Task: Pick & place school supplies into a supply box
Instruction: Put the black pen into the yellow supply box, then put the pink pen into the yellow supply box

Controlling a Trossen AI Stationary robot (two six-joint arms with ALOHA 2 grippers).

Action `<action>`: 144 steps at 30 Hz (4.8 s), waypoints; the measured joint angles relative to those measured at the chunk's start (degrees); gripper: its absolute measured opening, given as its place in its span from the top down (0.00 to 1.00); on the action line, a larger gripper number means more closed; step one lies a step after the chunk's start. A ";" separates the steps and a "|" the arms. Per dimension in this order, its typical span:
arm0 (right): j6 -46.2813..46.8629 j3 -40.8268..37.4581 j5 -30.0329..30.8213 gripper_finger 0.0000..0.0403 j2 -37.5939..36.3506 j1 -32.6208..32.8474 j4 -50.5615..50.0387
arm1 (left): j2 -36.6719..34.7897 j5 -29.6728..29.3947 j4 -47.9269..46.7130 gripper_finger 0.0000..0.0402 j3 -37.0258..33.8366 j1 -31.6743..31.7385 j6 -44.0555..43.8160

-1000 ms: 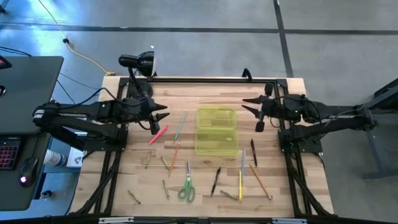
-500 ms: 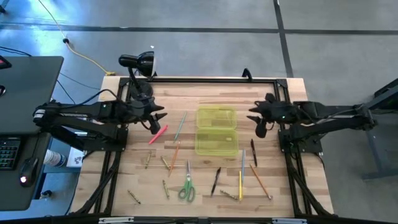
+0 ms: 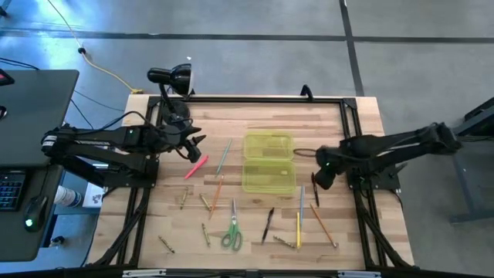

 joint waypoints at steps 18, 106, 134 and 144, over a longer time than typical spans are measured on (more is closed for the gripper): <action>10.19 0.04 3.39 0.69 16.56 3.34 7.71 | 0.02 -0.17 0.00 0.55 0.00 0.00 -0.02; -45.75 10.71 7.74 0.88 34.45 -2.96 42.66 | 0.00 0.02 4.39 0.55 -0.02 0.00 -0.24; -48.47 10.71 9.68 0.74 25.73 -2.96 46.11 | 6.93 12.86 -4.17 0.55 -0.05 -0.02 -17.77; -47.70 10.71 9.66 0.74 18.43 -2.96 48.04 | 22.08 16.40 -9.34 0.55 -0.07 0.00 -24.36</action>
